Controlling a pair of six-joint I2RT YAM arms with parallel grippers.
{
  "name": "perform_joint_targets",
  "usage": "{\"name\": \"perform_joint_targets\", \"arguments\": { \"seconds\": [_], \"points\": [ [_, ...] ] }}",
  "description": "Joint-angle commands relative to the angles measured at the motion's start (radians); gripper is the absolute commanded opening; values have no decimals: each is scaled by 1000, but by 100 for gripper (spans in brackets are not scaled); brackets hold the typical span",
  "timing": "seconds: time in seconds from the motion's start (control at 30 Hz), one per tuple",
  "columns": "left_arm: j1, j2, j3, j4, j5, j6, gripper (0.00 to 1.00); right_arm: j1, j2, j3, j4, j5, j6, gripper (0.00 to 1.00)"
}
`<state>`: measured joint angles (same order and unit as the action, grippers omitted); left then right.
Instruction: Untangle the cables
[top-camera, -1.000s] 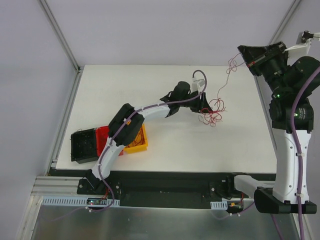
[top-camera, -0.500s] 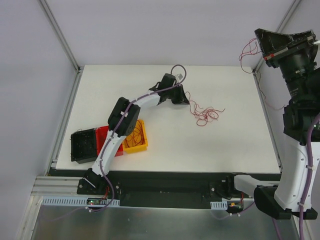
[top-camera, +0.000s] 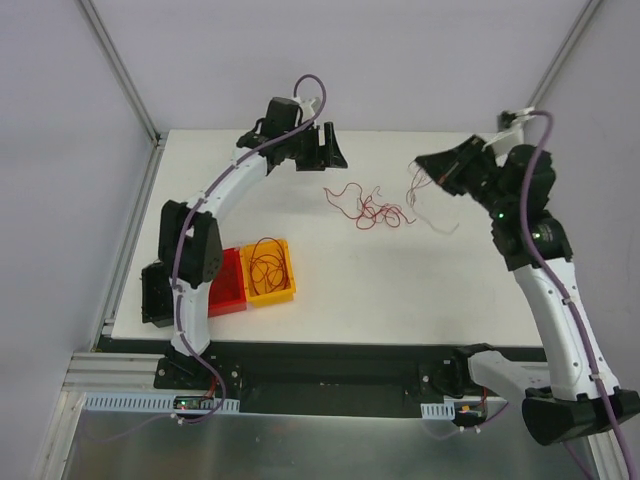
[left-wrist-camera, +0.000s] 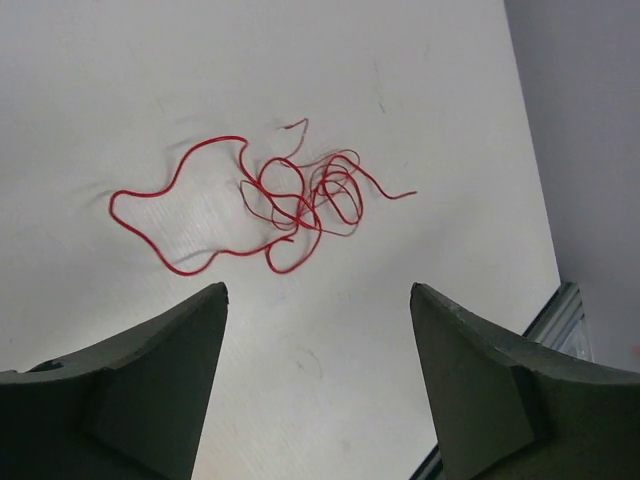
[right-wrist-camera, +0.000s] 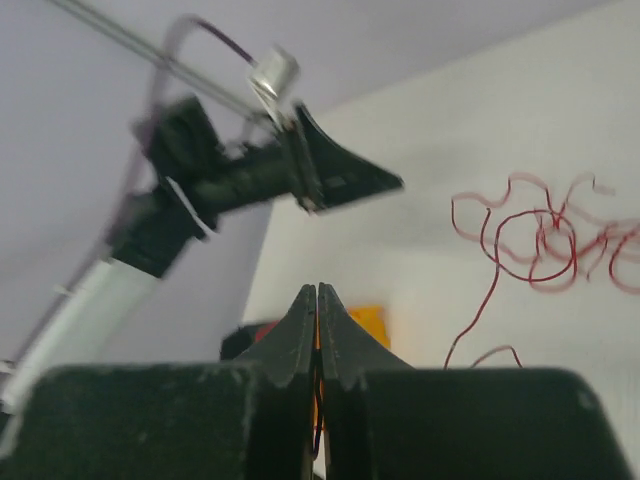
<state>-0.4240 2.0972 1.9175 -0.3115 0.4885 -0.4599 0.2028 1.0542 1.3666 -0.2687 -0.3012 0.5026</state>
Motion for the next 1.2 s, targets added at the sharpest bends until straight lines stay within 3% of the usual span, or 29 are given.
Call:
{"name": "perform_joint_targets", "arguments": {
  "seconds": [0.0,0.13,0.3,0.47,0.57,0.67,0.8,0.93,1.07,1.17],
  "points": [
    [14,-198,-102,-101,35,73,74,133,-82,-199,69,13,-117,0],
    [59,-343,-279,-110,123,40,72,303,-48,-391,134,39,-153,0],
    [64,-630,-538,-110,110,134,73,506,78,-489,180,88,-226,0],
    [62,-897,-780,-113,117,185,80,570,170,-610,308,105,-211,5],
    [50,-1019,-877,-107,165,201,93,570,211,-642,341,88,-207,24],
    [16,-1115,-955,-74,174,208,95,570,225,-682,368,94,-211,41],
    [-65,-1116,-1006,-44,148,190,93,567,152,-724,346,204,-256,60],
    [-225,-1010,-990,-23,30,187,91,566,17,-767,336,345,-298,76],
    [-330,-843,-933,3,-45,181,91,505,-118,-830,306,519,-285,77],
    [-418,-705,-867,9,-117,191,92,349,-226,-902,241,585,-193,77]
  ]
}}
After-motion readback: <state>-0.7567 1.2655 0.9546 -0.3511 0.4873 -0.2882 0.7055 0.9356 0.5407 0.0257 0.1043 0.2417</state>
